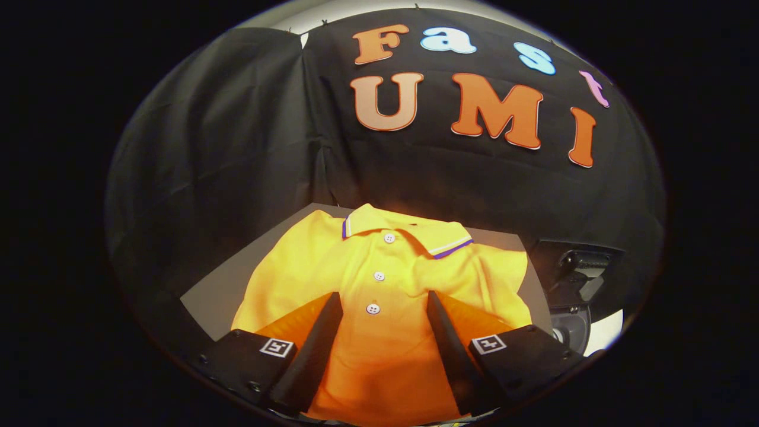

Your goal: Put the clothes into the washing machine and then close the washing machine lid.

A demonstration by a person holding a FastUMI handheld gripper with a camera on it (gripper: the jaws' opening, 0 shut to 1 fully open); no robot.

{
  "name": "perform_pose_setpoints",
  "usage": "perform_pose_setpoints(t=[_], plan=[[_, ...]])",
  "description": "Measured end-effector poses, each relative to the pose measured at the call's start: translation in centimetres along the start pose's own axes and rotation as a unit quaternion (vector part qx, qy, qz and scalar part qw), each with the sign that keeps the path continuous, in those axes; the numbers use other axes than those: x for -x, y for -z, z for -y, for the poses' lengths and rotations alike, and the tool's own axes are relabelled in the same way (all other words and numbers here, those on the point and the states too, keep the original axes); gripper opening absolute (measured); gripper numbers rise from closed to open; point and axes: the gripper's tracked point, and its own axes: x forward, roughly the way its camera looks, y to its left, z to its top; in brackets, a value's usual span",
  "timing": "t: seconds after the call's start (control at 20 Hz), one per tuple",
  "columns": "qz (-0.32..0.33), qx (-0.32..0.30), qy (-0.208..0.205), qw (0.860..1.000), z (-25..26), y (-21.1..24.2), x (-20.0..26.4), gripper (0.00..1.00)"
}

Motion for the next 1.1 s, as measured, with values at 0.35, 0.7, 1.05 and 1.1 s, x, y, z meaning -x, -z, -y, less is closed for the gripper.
perform_pose_setpoints(t=[0.35,0.7,1.05,1.1], plan=[[-0.024,0.009,-0.032,0.999,0.1,0.2,0.0,0.59],[0.008,-0.046,-0.055,0.997,0.2,-0.5,-0.2,0.08],[0.071,-0.056,-0.078,0.993,0.2,-1.7,1.8,0.08],[0.084,-0.07,-0.084,0.99,0.3,-2.4,2.2,0.08]])
